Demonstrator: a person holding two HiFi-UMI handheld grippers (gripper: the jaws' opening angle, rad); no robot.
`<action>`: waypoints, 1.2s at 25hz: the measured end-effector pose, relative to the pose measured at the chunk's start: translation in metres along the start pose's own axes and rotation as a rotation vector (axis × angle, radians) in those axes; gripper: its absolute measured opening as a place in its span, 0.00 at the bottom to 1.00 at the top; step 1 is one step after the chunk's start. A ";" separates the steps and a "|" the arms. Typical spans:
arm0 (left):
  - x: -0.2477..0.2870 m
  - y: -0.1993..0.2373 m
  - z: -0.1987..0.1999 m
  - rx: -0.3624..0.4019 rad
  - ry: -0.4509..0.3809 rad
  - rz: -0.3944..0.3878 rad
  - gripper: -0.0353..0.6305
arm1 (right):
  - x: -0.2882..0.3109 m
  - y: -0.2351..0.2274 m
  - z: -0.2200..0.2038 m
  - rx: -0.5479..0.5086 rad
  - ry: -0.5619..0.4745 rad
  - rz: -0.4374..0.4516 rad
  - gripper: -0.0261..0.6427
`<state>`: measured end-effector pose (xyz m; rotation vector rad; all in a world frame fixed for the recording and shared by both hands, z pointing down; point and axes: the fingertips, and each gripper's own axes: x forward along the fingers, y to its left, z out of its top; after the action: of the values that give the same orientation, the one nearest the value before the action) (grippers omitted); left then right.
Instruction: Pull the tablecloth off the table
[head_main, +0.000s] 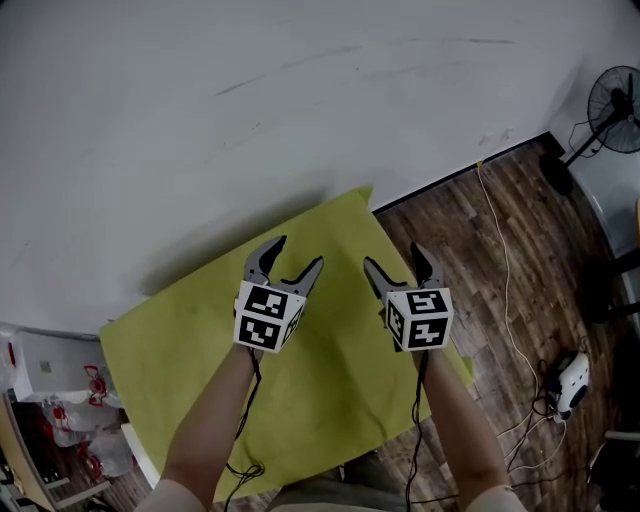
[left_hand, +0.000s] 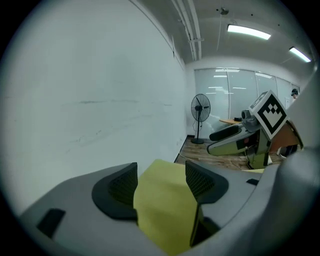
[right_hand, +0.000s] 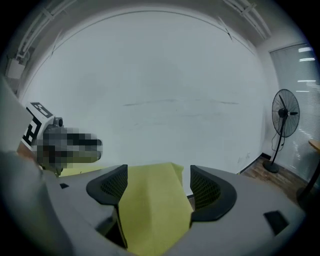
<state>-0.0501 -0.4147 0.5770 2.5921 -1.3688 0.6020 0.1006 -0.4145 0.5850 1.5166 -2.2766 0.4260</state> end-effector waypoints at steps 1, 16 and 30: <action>0.006 0.001 -0.009 -0.004 0.017 0.001 0.50 | 0.006 -0.002 -0.009 0.001 0.018 0.000 0.61; 0.062 -0.009 -0.137 -0.078 0.320 -0.014 0.59 | 0.055 0.002 -0.129 0.030 0.246 0.016 0.62; 0.064 -0.016 -0.158 -0.128 0.400 -0.024 0.60 | 0.059 -0.002 -0.145 0.014 0.352 -0.019 0.63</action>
<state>-0.0484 -0.4047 0.7483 2.2271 -1.1995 0.9344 0.1013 -0.3990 0.7406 1.3457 -1.9875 0.6489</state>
